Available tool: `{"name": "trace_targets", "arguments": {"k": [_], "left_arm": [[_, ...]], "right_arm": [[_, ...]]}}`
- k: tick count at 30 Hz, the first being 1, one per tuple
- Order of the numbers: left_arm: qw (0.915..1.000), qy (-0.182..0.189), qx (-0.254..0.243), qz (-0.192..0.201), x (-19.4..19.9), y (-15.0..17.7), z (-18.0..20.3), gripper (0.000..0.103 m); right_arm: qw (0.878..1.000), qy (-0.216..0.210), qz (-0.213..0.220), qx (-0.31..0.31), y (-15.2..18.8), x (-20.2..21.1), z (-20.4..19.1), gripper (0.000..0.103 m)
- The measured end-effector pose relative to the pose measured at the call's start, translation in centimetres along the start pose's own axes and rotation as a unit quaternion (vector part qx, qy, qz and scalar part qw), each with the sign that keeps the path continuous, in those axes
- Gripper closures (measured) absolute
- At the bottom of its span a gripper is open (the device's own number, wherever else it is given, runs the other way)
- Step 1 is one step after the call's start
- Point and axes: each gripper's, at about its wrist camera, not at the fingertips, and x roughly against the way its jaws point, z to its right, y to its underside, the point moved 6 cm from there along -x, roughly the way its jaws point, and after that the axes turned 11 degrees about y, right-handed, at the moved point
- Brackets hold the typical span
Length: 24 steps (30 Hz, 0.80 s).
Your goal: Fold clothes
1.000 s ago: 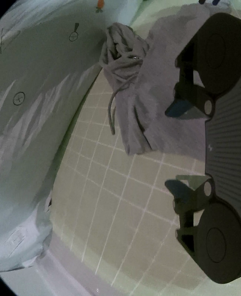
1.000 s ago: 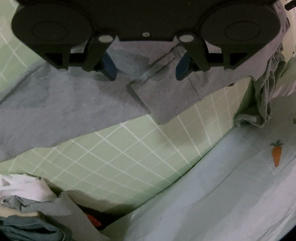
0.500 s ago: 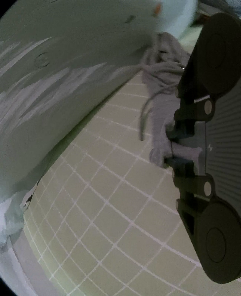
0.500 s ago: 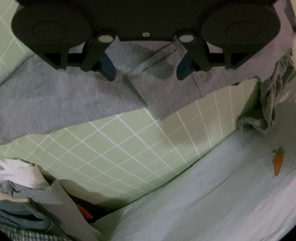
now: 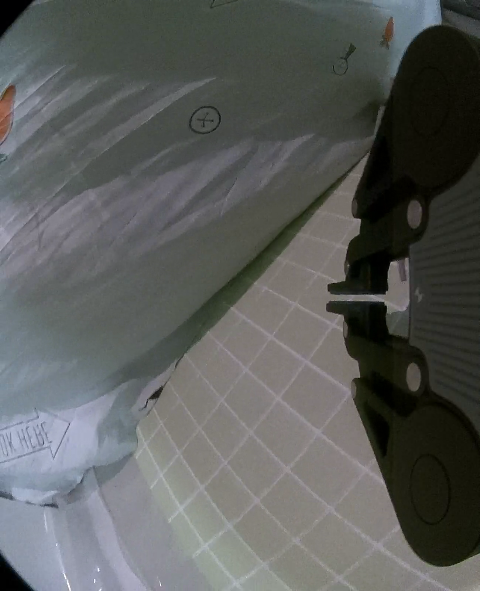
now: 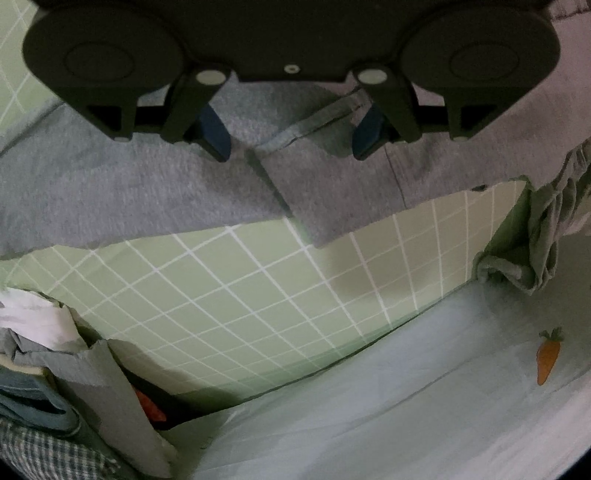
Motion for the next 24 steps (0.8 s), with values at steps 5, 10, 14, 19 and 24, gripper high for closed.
{"name": "trace_targets", "arguments": {"k": [5, 10, 14, 19, 24], "left_arm": [[0.9976, -0.03, -0.051, -0.037, 2.0, 3.6, 0.1, 0.057], [0.9929, -0.072, -0.068, -0.065, 3.8, 7.6, 0.0, 0.046], [0.9922, -0.081, -0.064, -0.07, 6.0, 9.4, -0.3, 0.046], [0.9937, -0.08, -0.059, -0.053, 9.3, 10.3, 0.2, 0.046], [0.9932, -0.072, -0.07, -0.06, 11.6, 12.4, 1.3, 0.046]], "right_arm": [[0.999, -0.007, -0.003, -0.032, -0.1, 0.1, 0.4, 0.027], [1.0, -0.019, -0.004, -0.022, 0.1, 0.4, 0.3, 0.087], [0.999, -0.046, 0.028, -0.009, 0.1, 2.6, -0.1, 0.093], [0.991, -0.104, 0.079, 0.011, 0.1, 7.6, -2.7, 0.094], [0.964, -0.239, 0.065, 0.098, 3.7, 12.4, -9.9, 0.091]]}}
